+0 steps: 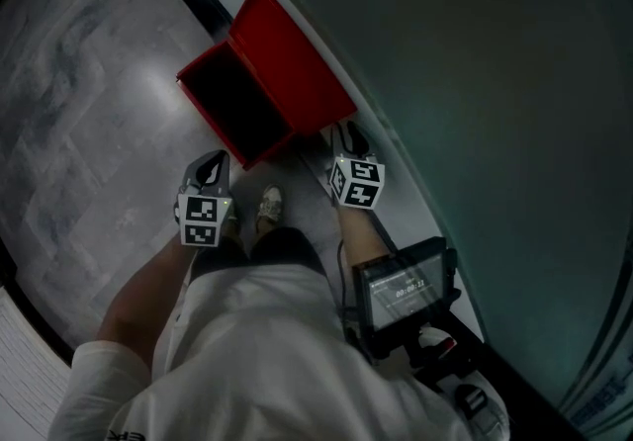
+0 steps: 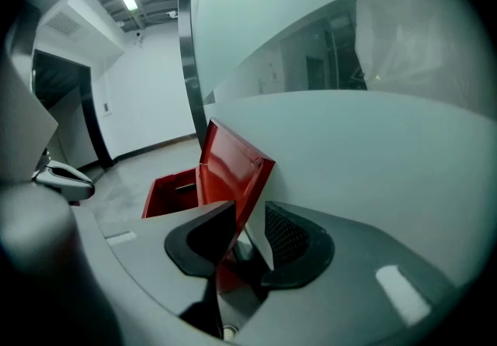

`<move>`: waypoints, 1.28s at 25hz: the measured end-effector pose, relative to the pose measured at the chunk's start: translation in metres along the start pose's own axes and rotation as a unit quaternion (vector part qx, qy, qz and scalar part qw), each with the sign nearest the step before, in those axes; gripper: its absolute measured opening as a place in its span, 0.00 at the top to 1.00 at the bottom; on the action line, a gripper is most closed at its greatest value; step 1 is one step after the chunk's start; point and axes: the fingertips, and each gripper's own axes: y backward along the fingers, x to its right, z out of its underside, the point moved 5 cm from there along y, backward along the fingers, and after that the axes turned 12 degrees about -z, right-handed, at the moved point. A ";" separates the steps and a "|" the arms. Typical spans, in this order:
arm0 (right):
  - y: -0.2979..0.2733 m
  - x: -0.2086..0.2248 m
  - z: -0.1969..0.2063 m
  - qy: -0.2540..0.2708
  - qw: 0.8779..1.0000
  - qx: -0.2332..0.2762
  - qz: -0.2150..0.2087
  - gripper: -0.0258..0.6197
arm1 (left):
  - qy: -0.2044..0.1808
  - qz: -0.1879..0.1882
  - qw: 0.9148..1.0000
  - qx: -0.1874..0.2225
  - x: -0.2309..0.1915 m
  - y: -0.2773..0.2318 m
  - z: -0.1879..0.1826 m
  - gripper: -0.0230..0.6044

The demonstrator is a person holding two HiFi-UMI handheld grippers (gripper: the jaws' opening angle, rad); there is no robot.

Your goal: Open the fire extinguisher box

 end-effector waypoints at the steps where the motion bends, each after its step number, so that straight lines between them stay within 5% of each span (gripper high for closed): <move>1: 0.009 -0.002 0.000 0.004 1.000 0.007 -0.003 0.76 | 0.003 -0.004 1.000 0.009 0.003 0.004 -0.003 0.96; 13: 0.059 -0.120 -0.062 0.090 0.986 0.105 -0.097 0.94 | 0.027 0.014 0.993 0.117 -0.005 0.047 -0.050 0.96; 25: 0.185 -0.275 -0.077 0.120 0.963 0.214 -0.112 0.94 | 0.038 0.075 0.954 0.289 -0.033 0.208 -0.083 0.96; 32: 0.242 -0.324 -0.065 0.137 0.951 0.244 -0.129 0.94 | 0.042 0.093 0.942 0.320 -0.029 0.267 -0.070 0.96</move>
